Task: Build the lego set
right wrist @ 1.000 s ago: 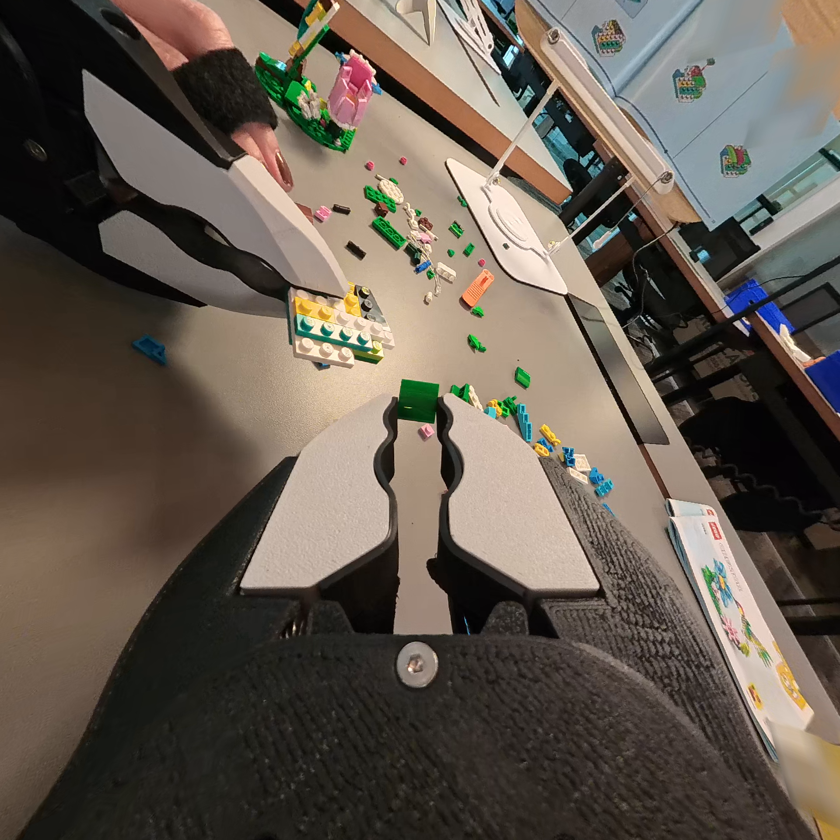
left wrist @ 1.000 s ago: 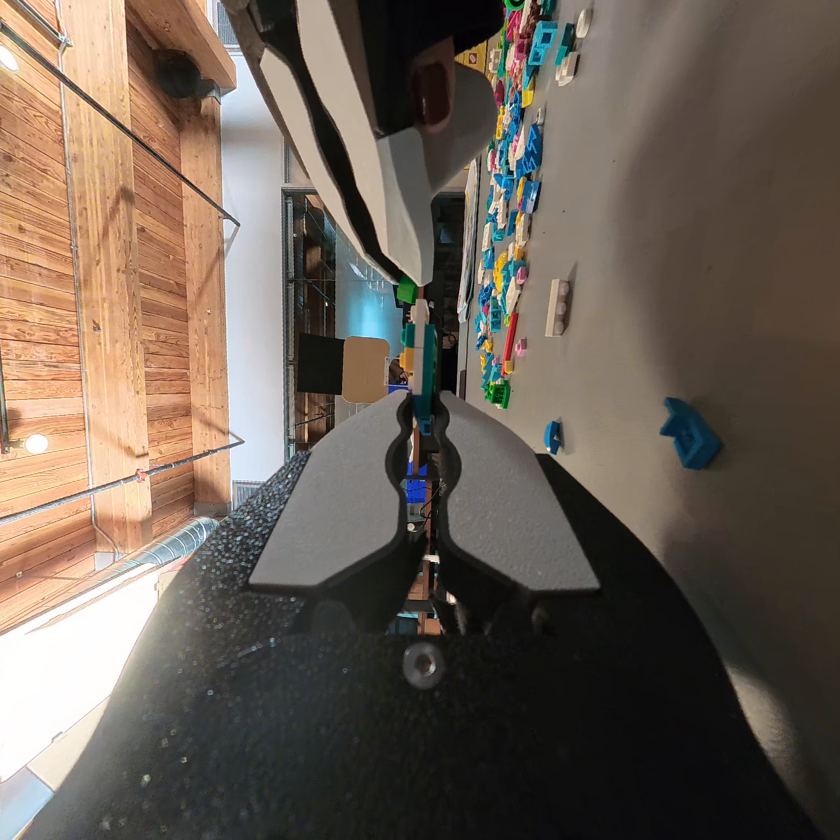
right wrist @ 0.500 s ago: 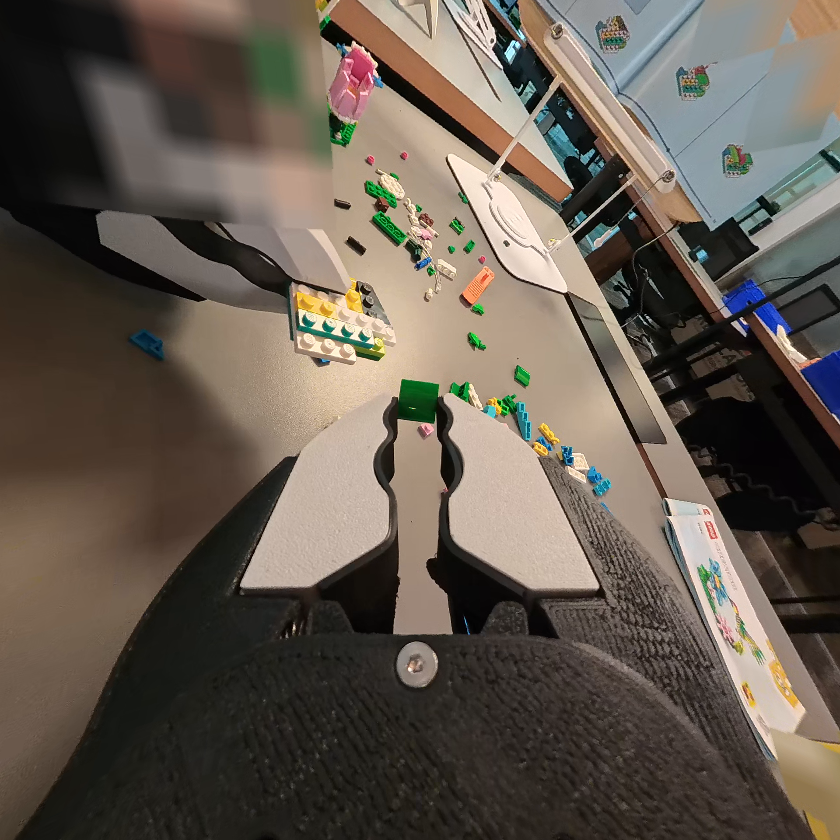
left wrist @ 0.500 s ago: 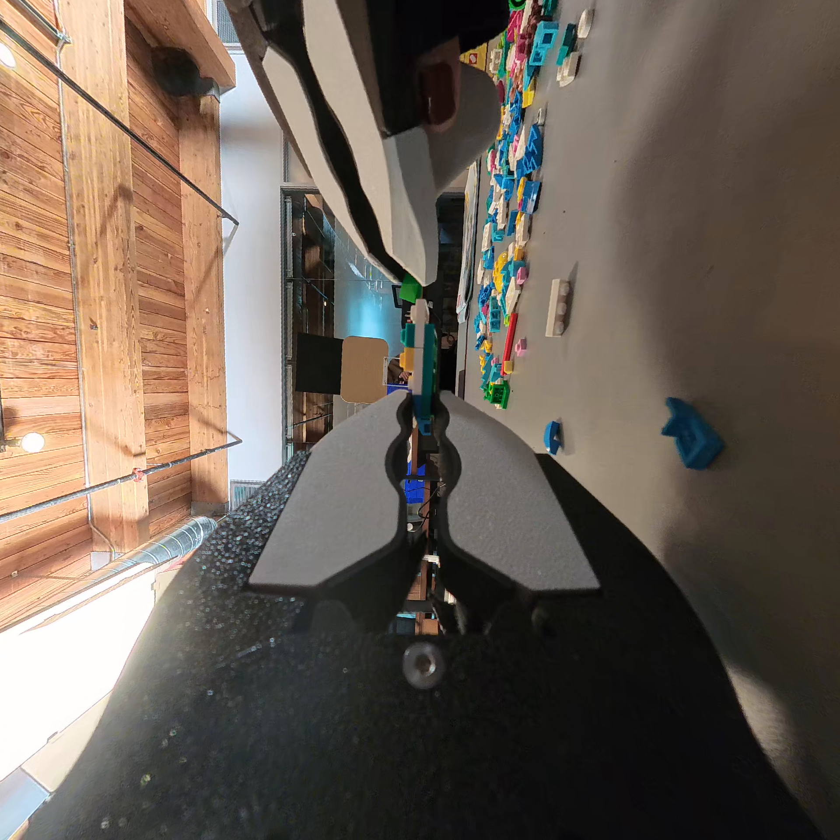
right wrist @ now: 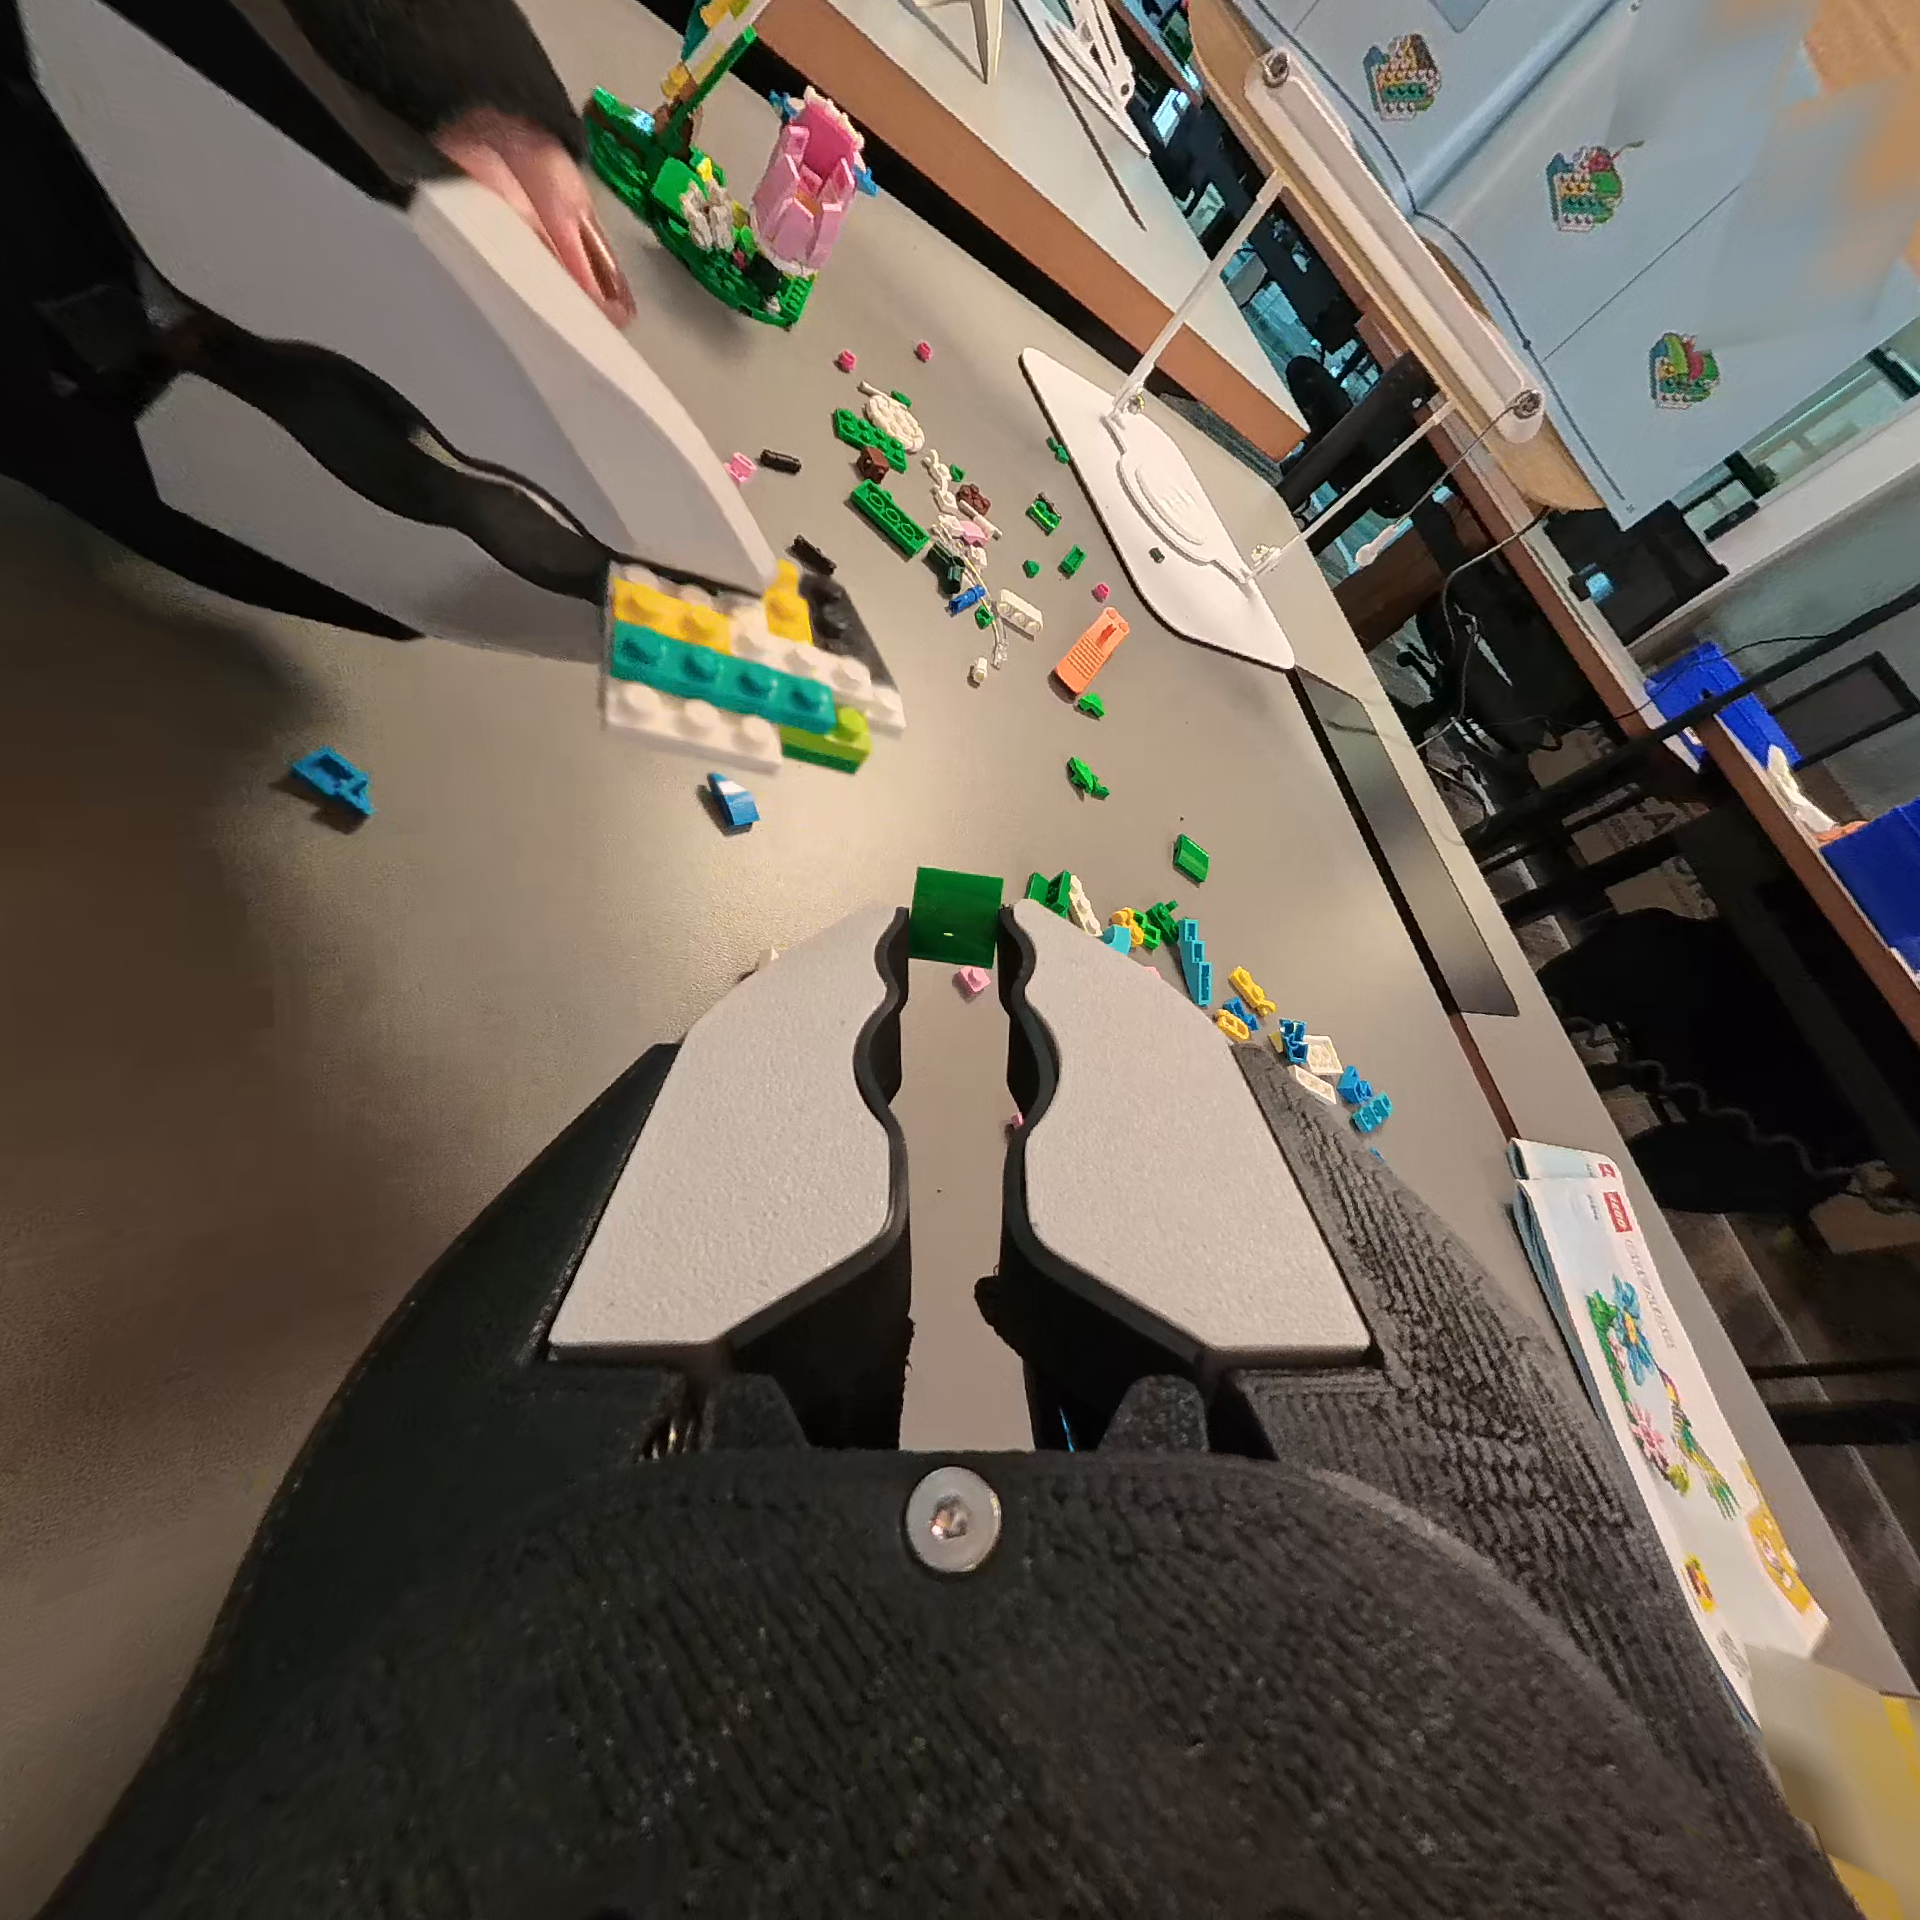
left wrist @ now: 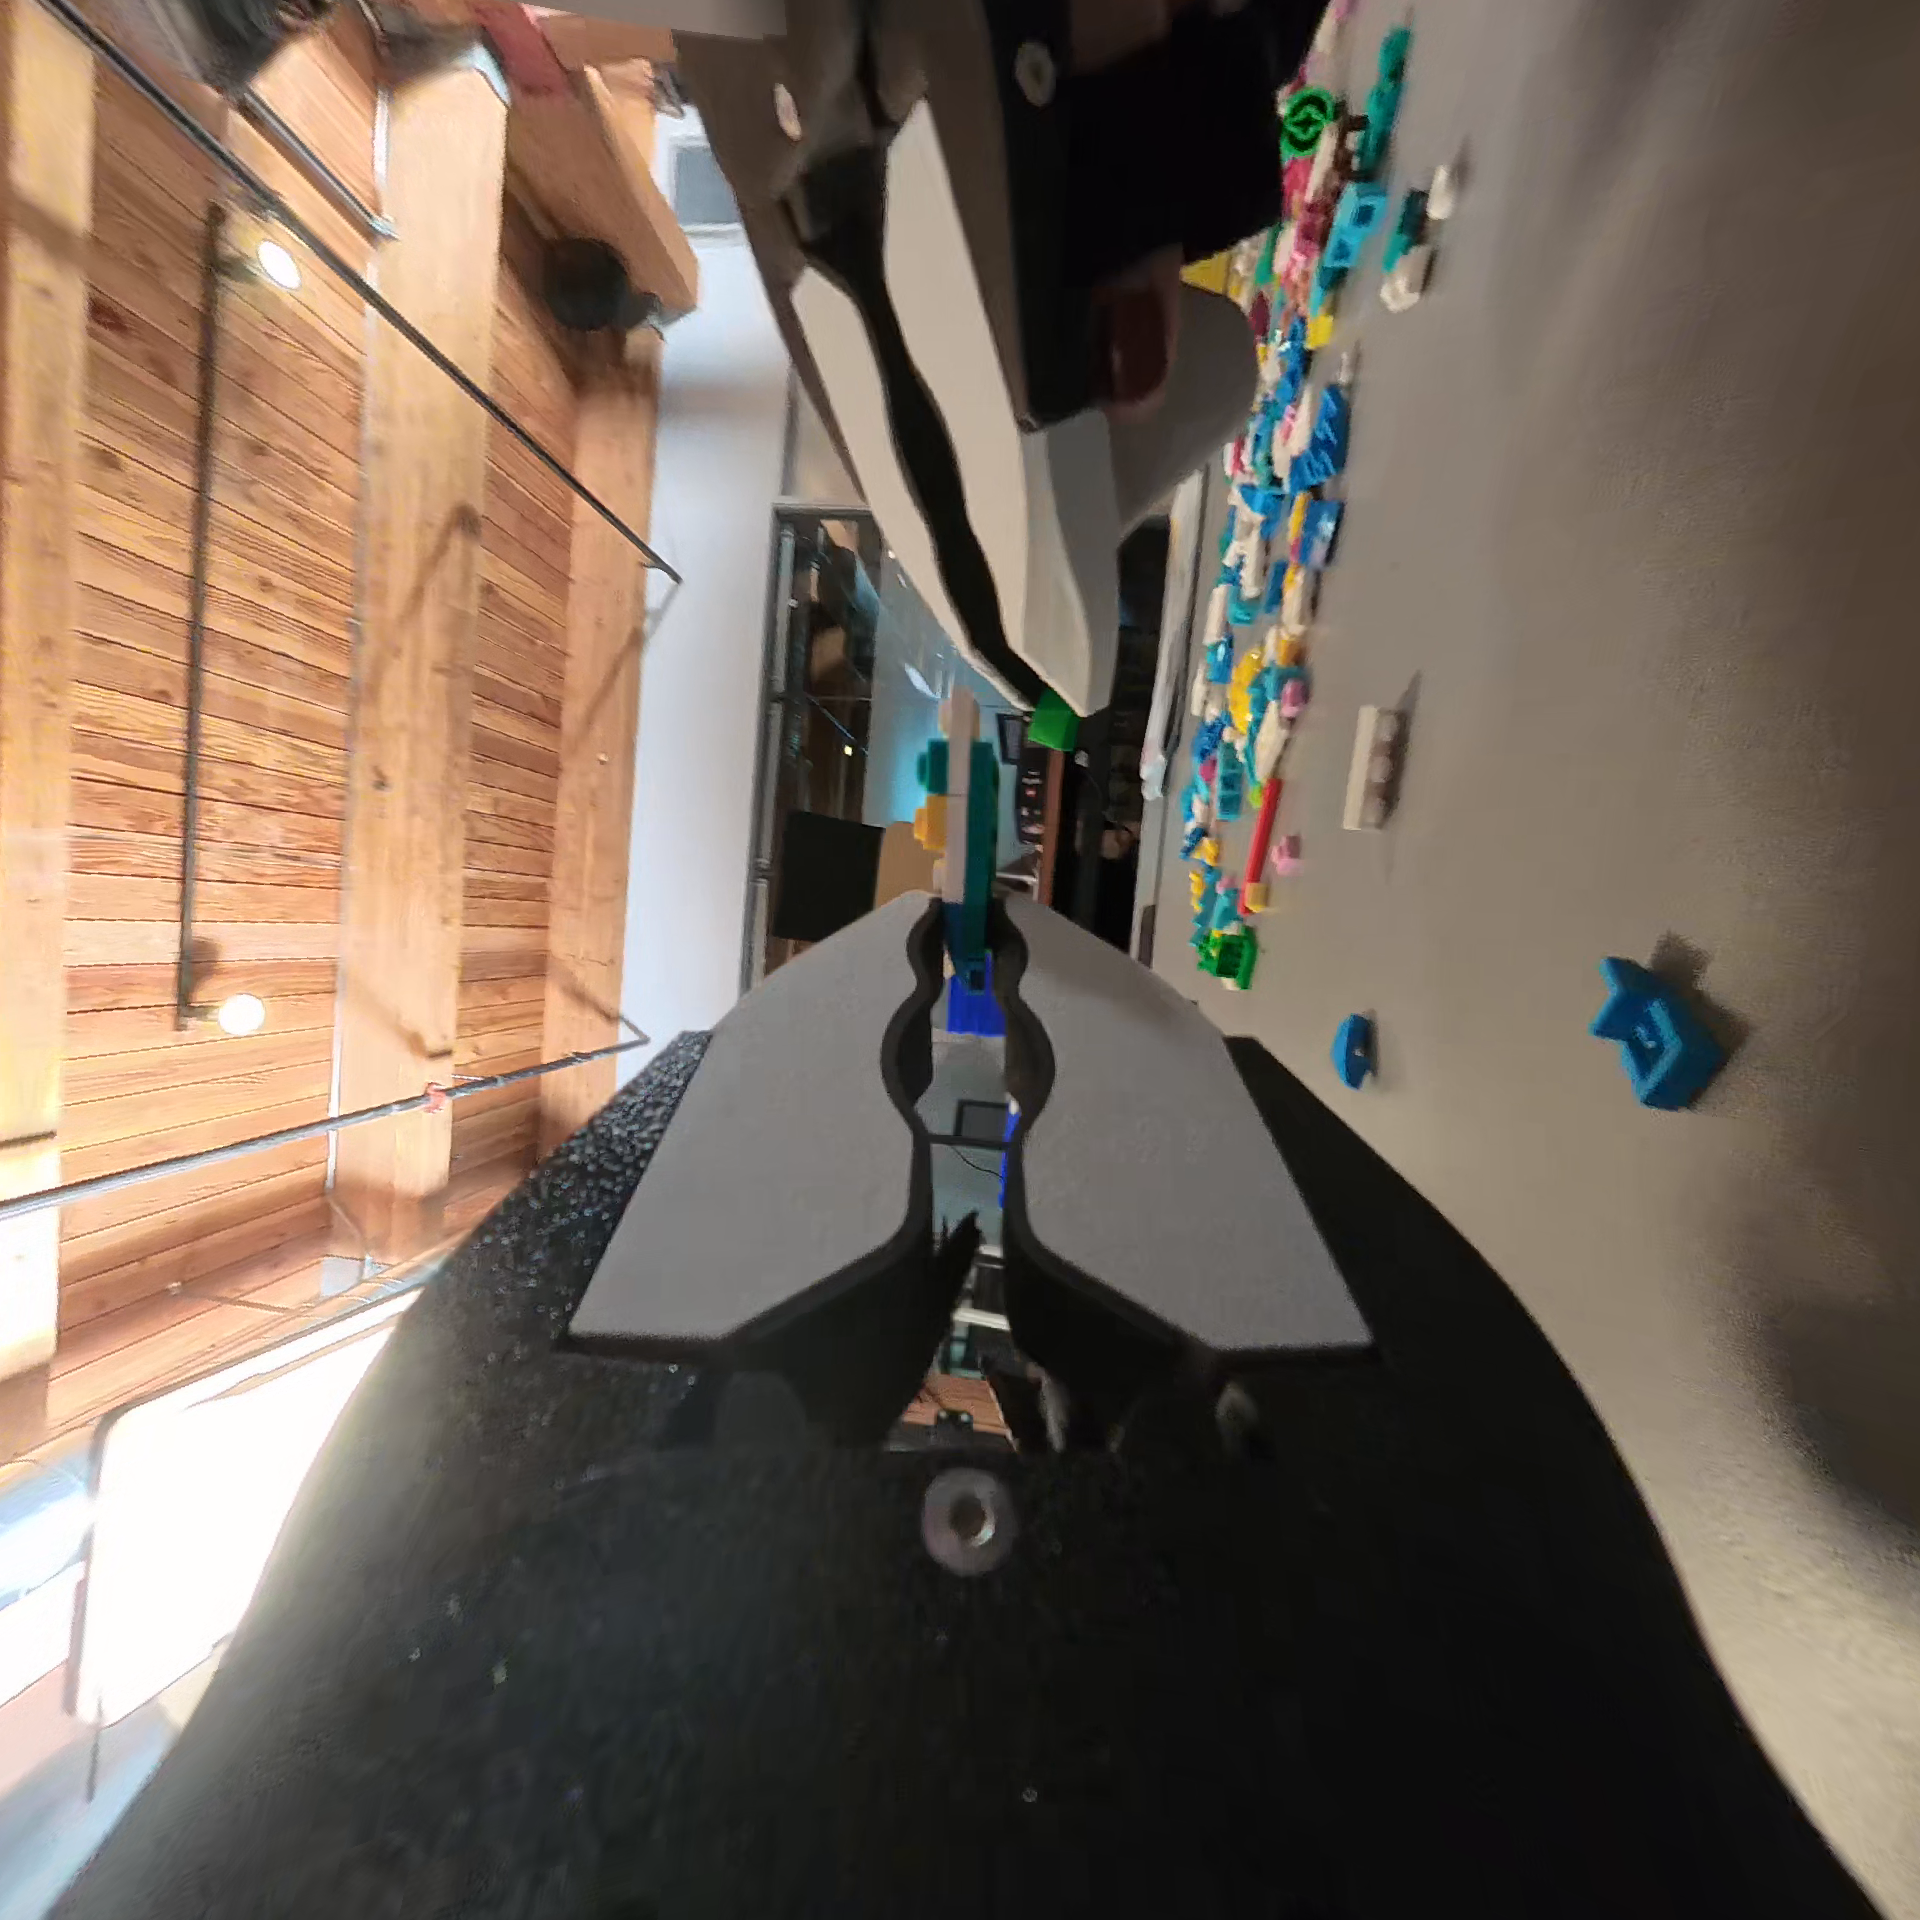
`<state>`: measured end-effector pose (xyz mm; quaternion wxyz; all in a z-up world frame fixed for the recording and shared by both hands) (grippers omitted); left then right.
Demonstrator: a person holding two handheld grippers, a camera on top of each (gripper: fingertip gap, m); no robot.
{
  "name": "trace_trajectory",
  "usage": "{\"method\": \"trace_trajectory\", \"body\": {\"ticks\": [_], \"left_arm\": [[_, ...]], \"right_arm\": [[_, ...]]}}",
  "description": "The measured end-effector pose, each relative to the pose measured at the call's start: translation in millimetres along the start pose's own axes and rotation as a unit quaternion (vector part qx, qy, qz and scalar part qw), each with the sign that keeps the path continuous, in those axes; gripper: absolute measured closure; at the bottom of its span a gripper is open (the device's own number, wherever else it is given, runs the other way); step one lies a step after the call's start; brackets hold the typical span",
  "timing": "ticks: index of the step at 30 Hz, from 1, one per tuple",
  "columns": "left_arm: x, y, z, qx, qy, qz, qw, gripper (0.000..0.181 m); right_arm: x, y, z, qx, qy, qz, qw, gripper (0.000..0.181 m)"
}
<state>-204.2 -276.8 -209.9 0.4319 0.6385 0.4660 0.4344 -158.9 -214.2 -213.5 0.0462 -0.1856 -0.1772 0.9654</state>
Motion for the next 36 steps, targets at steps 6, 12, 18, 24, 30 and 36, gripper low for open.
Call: {"method": "trace_trajectory", "body": {"ticks": [6, 12, 18, 24, 30, 36], "left_arm": [[-2, 5, 0, 0.005, -0.001, 0.017, 1.000, 0.174], [0, 0, 1, 0.013, -0.004, 0.001, 1.000, 0.174], [-2, -9, 14, 0.048, -0.036, -0.029, 0.998, 0.174], [-4, -21, 26, 0.094, -0.061, -0.059, 0.992, 0.174], [-4, -23, 27, 0.100, -0.060, -0.061, 0.991, 0.174], [-3, -22, 25, 0.095, -0.056, -0.057, 0.992, 0.174]], "right_arm": [[-1, -1, 0, -0.001, -0.001, -0.003, 1.000, 0.167], [-5, -8, 5, 0.030, -0.020, -0.013, 0.999, 0.167], [-12, 2, 15, 0.169, -0.045, 0.111, 0.978, 0.167], [-10, 25, 11, 0.229, 0.005, 0.212, 0.950, 0.167], [-6, 33, 6, 0.191, 0.035, 0.203, 0.960, 0.167], [-5, 33, 5, 0.189, 0.034, 0.199, 0.961, 0.167]]}}
Point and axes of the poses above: each gripper's, where its closed fingertips meet, x out along the fingers, z out of its top, y = z × x across the jaws, the point moved 2 cm from there along -x, back along the fingers, and after that the axes turned 15 degrees about x, right-handed, at the moved point
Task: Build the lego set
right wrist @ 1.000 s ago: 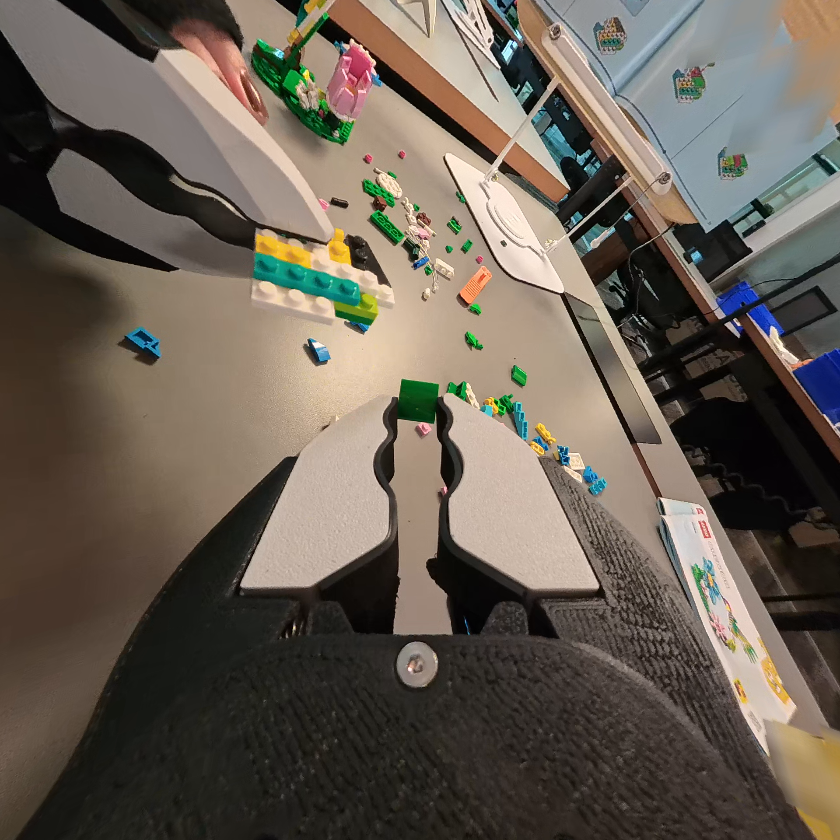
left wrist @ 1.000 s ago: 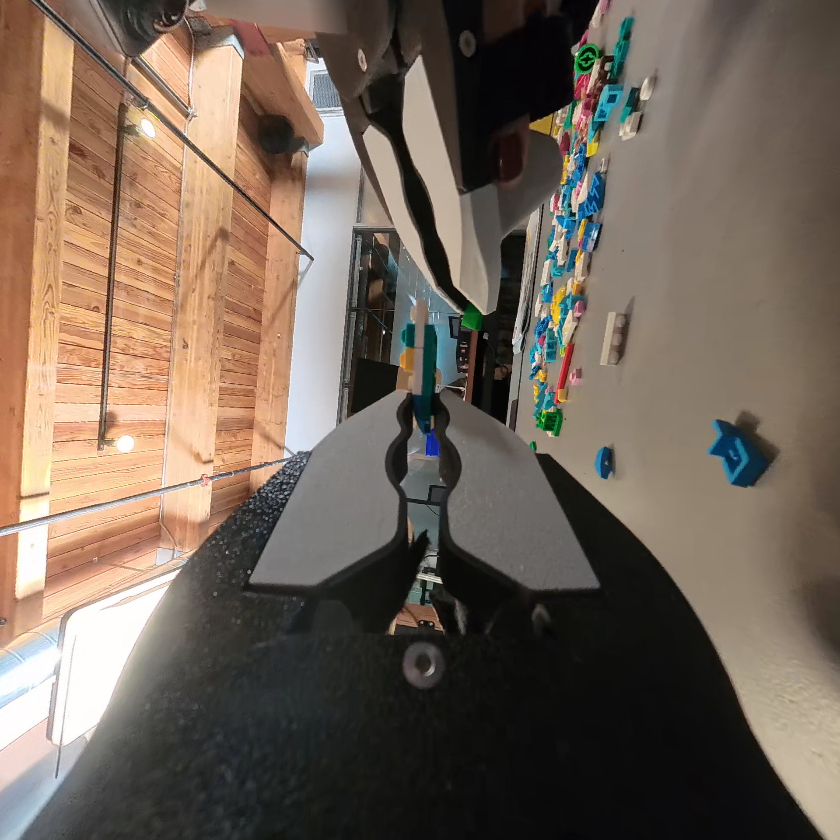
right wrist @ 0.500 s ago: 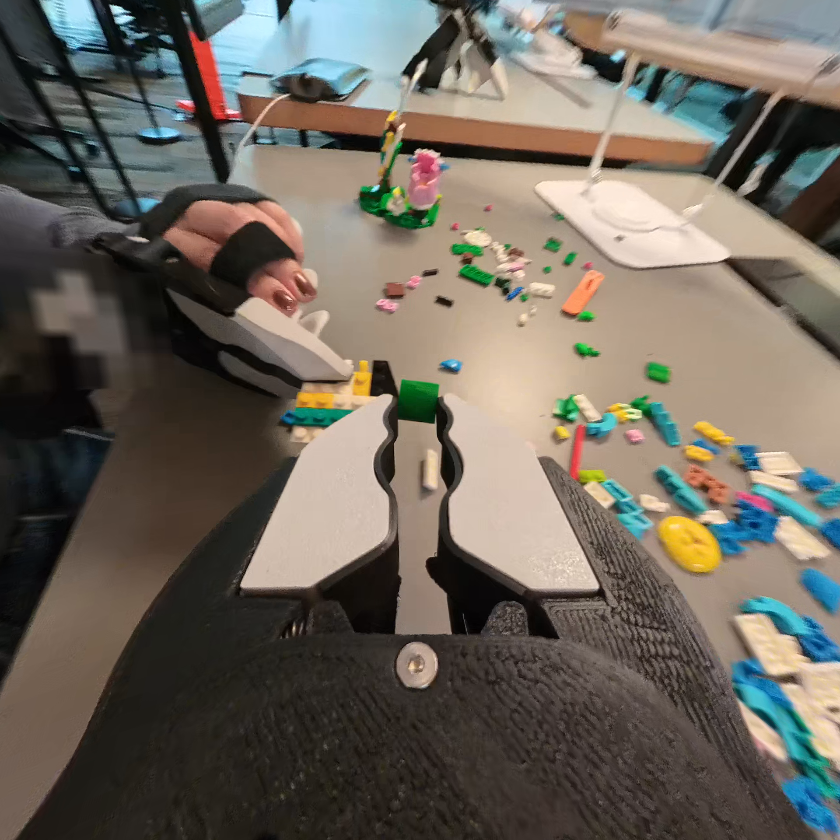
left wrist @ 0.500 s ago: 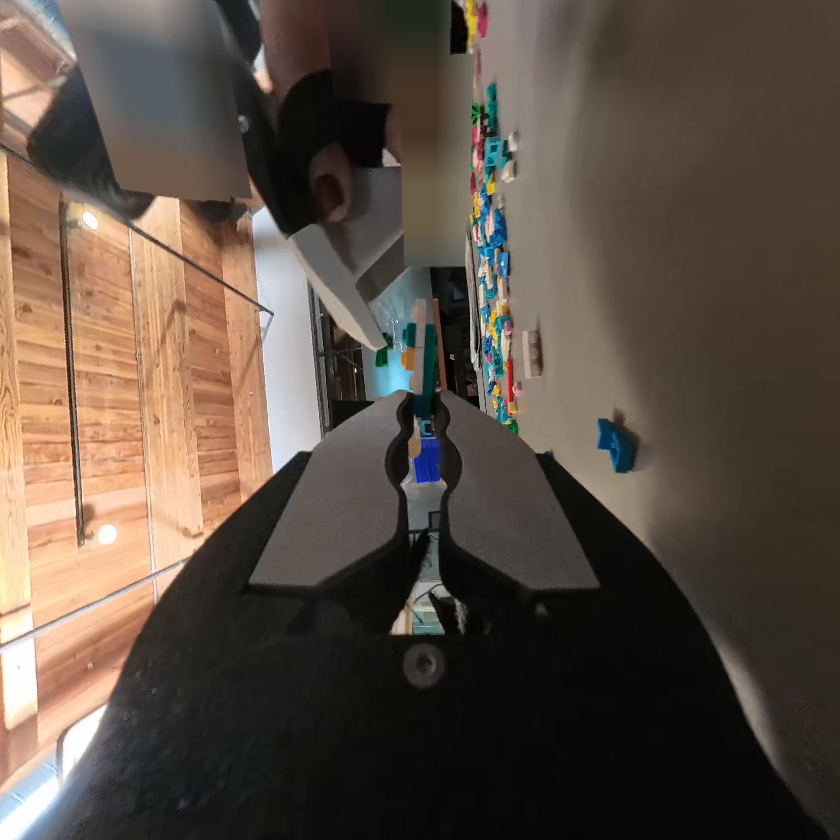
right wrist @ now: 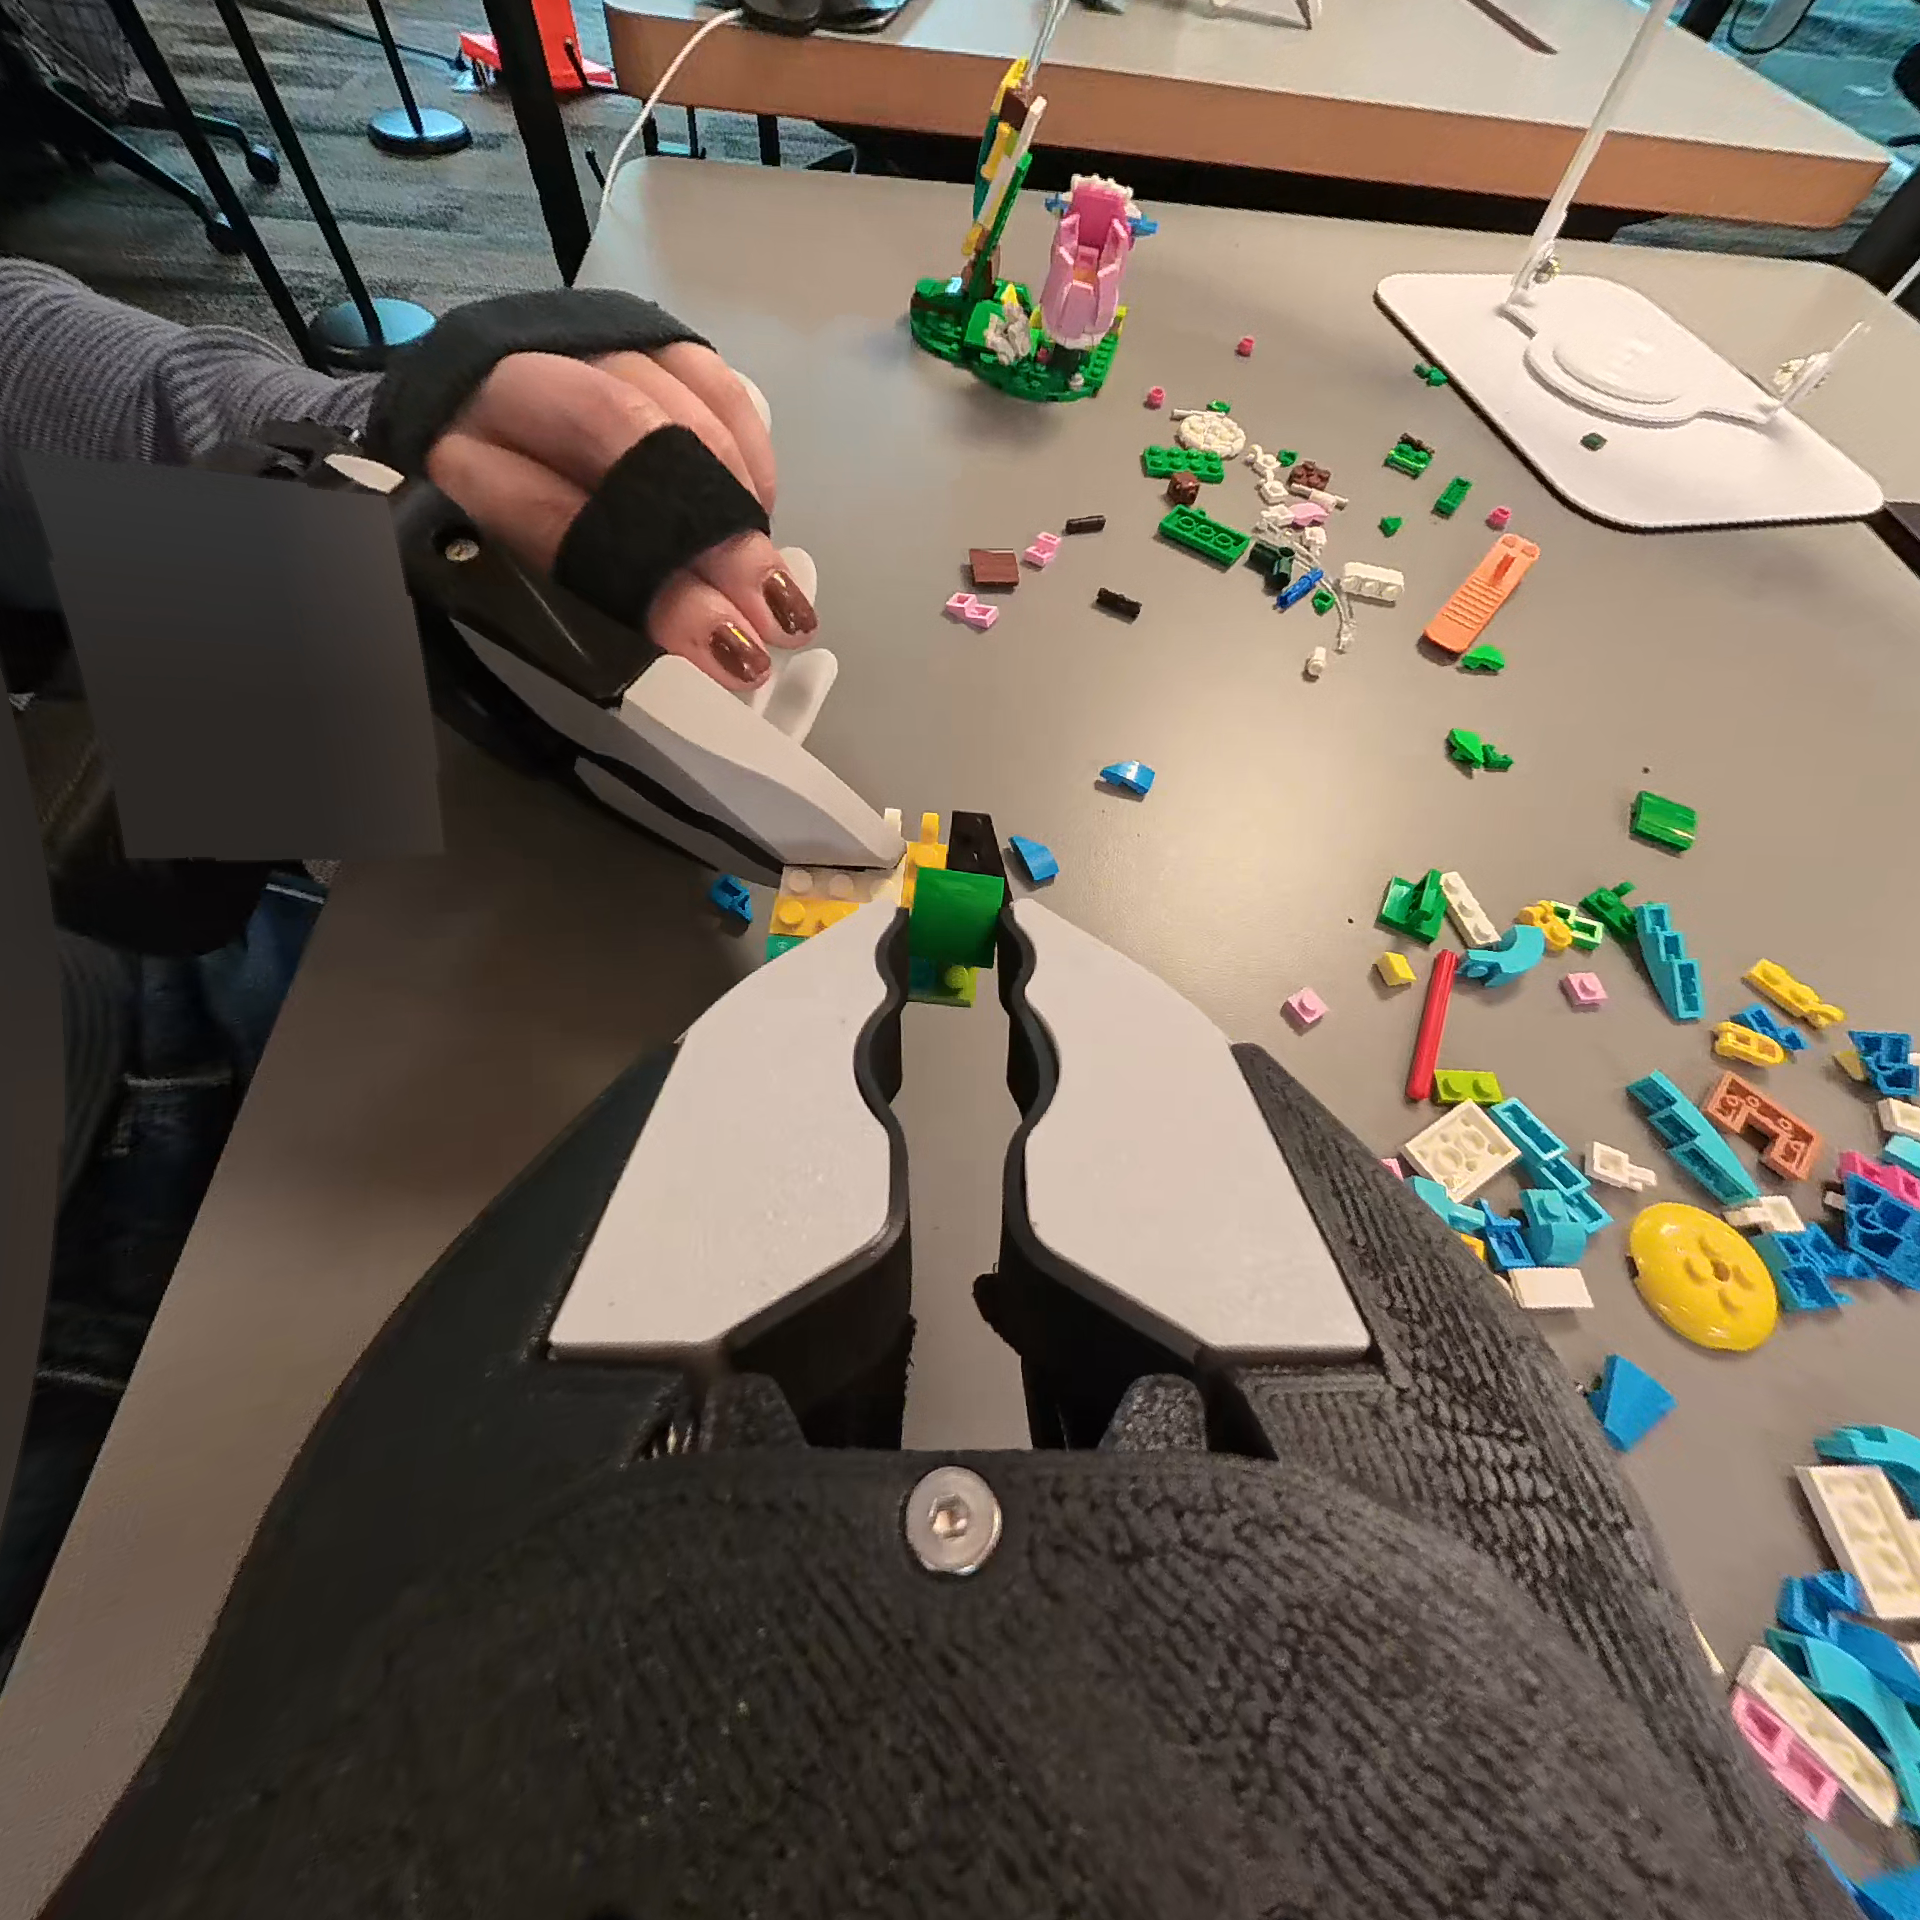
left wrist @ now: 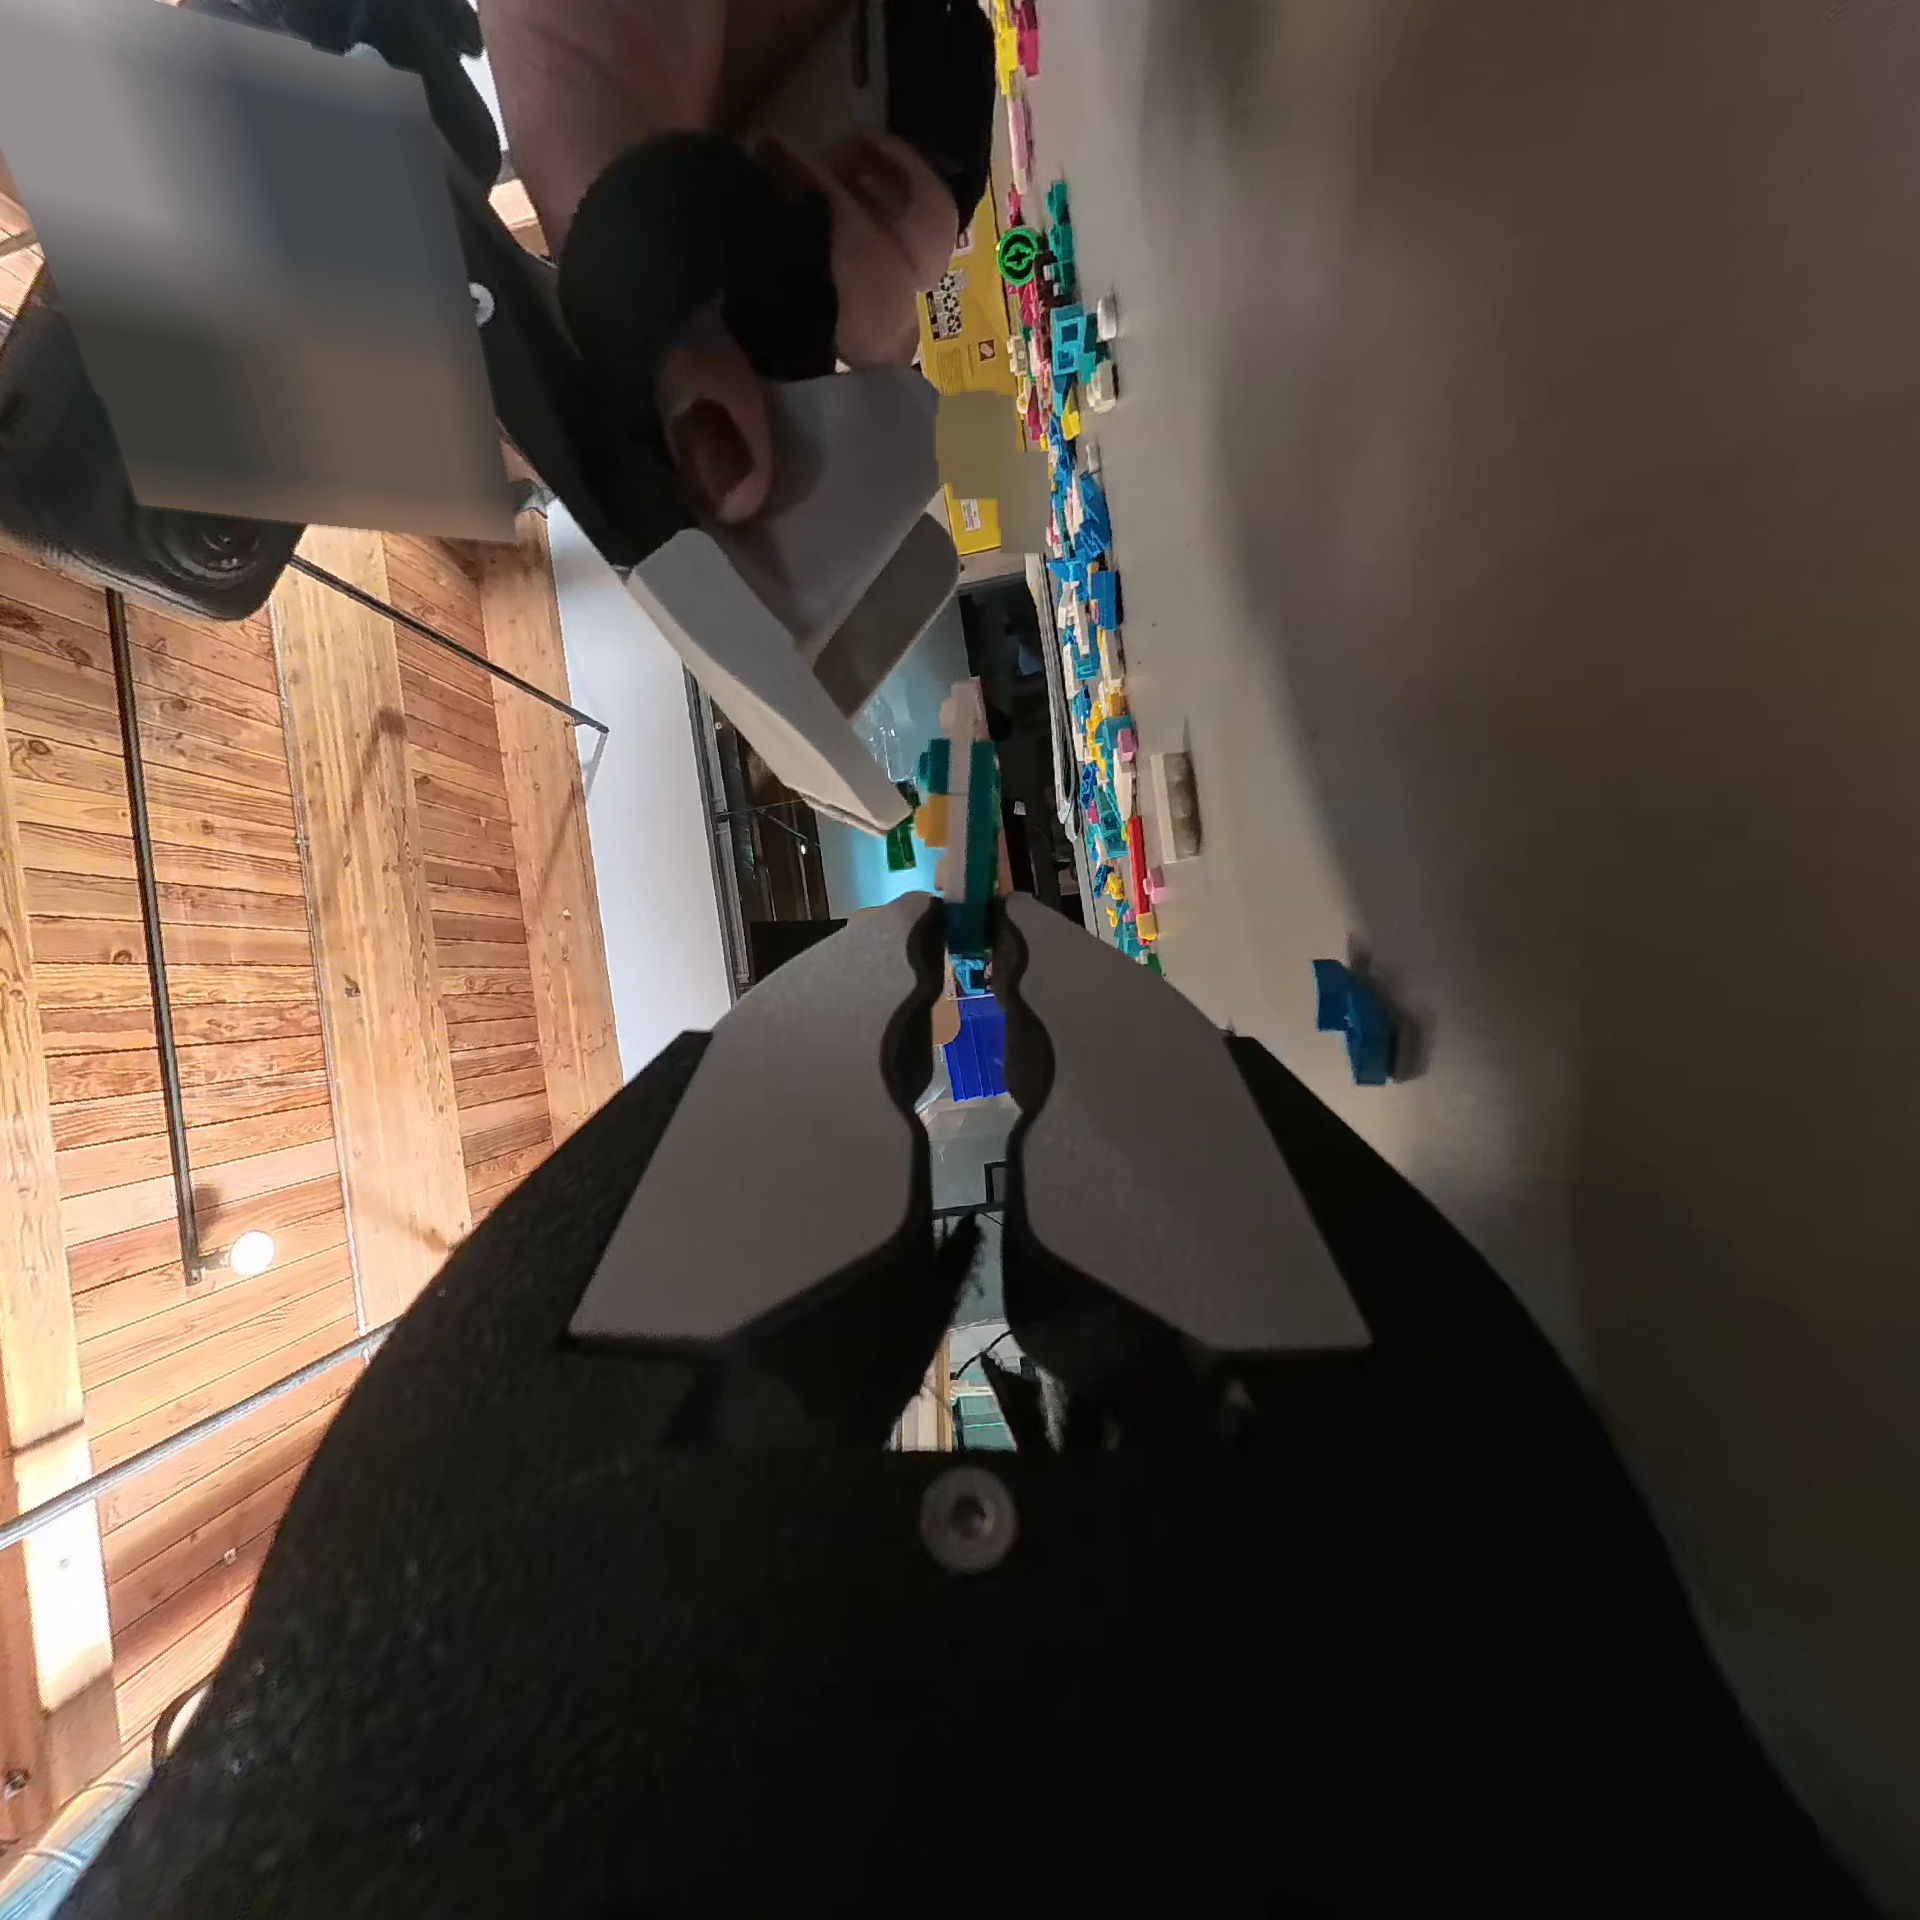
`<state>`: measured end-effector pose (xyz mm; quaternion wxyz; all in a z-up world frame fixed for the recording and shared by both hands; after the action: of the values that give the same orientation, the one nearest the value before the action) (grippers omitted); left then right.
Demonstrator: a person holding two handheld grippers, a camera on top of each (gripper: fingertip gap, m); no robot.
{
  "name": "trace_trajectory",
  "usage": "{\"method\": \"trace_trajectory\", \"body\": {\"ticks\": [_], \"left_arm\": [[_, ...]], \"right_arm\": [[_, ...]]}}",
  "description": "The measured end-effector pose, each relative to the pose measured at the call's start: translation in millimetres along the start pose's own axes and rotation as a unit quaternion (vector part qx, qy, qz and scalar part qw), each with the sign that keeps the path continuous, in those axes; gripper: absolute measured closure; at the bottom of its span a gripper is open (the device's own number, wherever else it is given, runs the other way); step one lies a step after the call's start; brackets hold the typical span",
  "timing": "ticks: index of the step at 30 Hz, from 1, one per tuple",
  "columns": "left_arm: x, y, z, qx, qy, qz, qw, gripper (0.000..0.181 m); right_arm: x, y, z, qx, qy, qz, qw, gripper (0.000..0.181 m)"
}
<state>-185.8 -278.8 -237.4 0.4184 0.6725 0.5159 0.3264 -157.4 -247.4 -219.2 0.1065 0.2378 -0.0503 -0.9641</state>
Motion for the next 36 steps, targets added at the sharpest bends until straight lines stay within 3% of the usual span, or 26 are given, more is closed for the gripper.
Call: {"method": "trace_trajectory", "body": {"ticks": [36], "left_arm": [[2.1, -2.4, -3.9, -0.006, 0.009, -0.005, 1.000, 0.174]], "right_arm": [[1.5, -3.4, -1.4, -0.007, -0.001, -0.010, 1.000, 0.167]]}}
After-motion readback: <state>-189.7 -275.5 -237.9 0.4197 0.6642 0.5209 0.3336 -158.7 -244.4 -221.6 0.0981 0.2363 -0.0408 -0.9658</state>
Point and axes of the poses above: each gripper's, where its closed fingertips meet, x out along the fingers, z out of its top, y = z × x across the jaws, the point moved 2 cm from there along -x, back along the fingers, and after that the axes turned 15 degrees about x, right-handed, at the moved point
